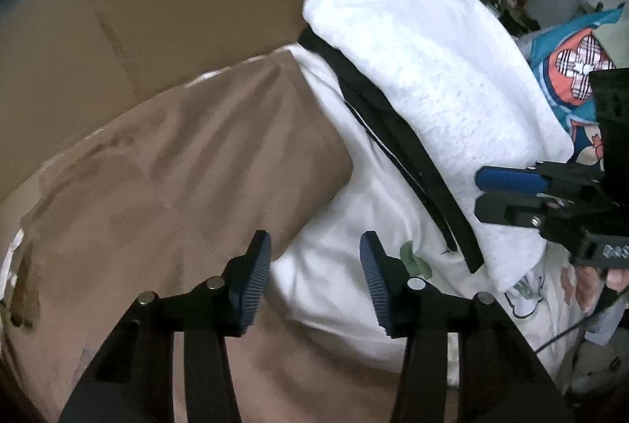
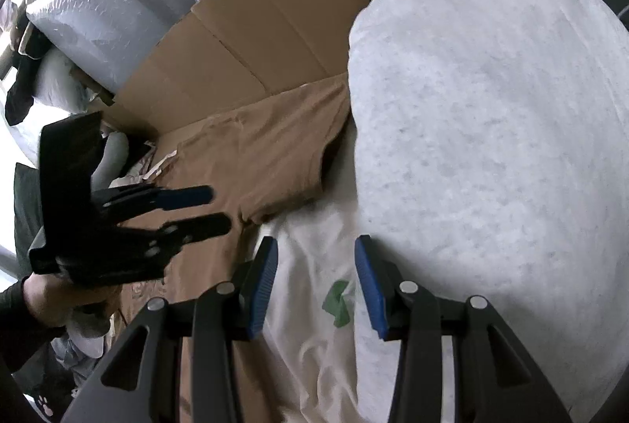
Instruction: Fold clothes
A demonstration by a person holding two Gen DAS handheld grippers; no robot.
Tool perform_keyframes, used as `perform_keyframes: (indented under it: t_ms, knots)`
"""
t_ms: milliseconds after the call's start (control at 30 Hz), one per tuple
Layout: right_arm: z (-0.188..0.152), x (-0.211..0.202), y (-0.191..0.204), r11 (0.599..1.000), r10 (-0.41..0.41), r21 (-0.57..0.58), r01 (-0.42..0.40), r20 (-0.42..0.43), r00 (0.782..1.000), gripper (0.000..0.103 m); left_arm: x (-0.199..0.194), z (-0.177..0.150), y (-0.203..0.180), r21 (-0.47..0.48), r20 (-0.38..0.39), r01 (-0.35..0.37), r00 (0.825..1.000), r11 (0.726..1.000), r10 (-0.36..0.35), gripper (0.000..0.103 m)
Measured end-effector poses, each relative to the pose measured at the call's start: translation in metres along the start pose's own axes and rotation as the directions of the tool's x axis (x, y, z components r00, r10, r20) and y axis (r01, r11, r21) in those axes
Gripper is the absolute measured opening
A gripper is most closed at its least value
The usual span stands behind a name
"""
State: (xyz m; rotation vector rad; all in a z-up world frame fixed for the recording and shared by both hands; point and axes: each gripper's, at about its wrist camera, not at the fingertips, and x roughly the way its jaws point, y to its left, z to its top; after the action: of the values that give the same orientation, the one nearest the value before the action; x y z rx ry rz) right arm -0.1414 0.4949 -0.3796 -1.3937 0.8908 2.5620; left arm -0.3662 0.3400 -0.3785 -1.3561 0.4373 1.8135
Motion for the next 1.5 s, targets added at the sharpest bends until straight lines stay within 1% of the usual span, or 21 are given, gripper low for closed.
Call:
perform_keyframes:
  t_ms: [133,367,633,700,733,767,800,833,967,1067,1167,1267,1333,1500]
  knots:
    - [-0.001,-0.001,-0.003,1.000,0.013,-0.002,-0.013,-0.004,1.000,0.039,0.014,0.007,-0.009,0.047,-0.008,0.003,1.000,0.999,-0.003,0.047]
    - [-0.003,-0.003,-0.010,0.998,0.048,0.030,-0.047,-0.002,0.999,0.039,0.036,0.019,-0.021,0.129,-0.018,-0.063,0.998,0.990,0.066,0.047]
    - [-0.002,-0.001,-0.017,0.997,0.059,0.051,-0.059,-0.009,0.998,0.039,0.066,0.029,-0.020,0.151,-0.051,-0.066,0.996,0.986,0.075,0.047]
    - [-0.002,-0.001,-0.016,0.997,0.056,0.048,-0.055,-0.013,0.998,0.039,0.071,0.031,-0.018,0.150,-0.058,-0.062,0.996,0.987,0.071,0.047]
    - [-0.002,-0.001,-0.016,0.998,0.054,0.046,-0.054,-0.015,0.998,0.039,0.072,0.032,-0.016,0.148,-0.057,-0.062,0.996,0.987,0.071,0.045]
    - [-0.002,-0.001,-0.016,0.998,0.054,0.044,-0.053,-0.016,0.998,0.039,0.072,0.033,-0.014,0.147,-0.055,-0.062,0.996,0.987,0.070,0.041]
    - [-0.003,-0.001,-0.017,0.998,0.053,0.044,-0.052,-0.017,0.998,0.039,0.072,0.034,-0.012,0.146,-0.053,-0.061,0.996,0.987,0.070,0.032]
    - [-0.003,-0.001,-0.017,0.998,0.053,0.045,-0.052,-0.017,0.998,0.039,0.070,0.035,-0.010,0.138,-0.047,-0.055,0.997,0.989,0.061,0.029]
    - [-0.003,-0.002,-0.016,0.997,0.054,0.050,-0.053,-0.018,0.998,0.039,0.051,0.040,-0.001,0.098,0.005,-0.009,1.000,0.995,0.009,0.028]
    - [-0.008,-0.003,-0.018,0.997,0.060,0.051,-0.059,-0.019,0.998,0.039,0.040,0.044,0.007,0.074,0.028,0.023,0.999,0.997,-0.025,0.028]
    - [-0.007,-0.002,-0.015,0.997,0.065,0.048,-0.064,-0.022,0.998,0.039,0.034,0.045,0.014,0.070,0.040,0.013,0.999,0.997,-0.016,0.028]
    - [-0.006,0.001,-0.012,0.997,0.063,0.040,-0.061,-0.025,0.998,0.039,0.033,0.044,0.026,0.047,0.038,0.007,0.999,0.999,-0.009,0.028]
    - [-0.006,0.001,-0.013,0.997,0.063,0.042,-0.062,-0.028,0.998,0.039,0.034,0.043,0.033,0.029,0.035,0.010,0.999,1.000,-0.011,0.013]
    - [0.000,0.007,-0.005,0.998,0.058,0.023,-0.057,-0.039,0.998,0.039,0.038,0.043,0.047,-0.026,0.043,0.059,0.997,0.998,-0.058,0.012]
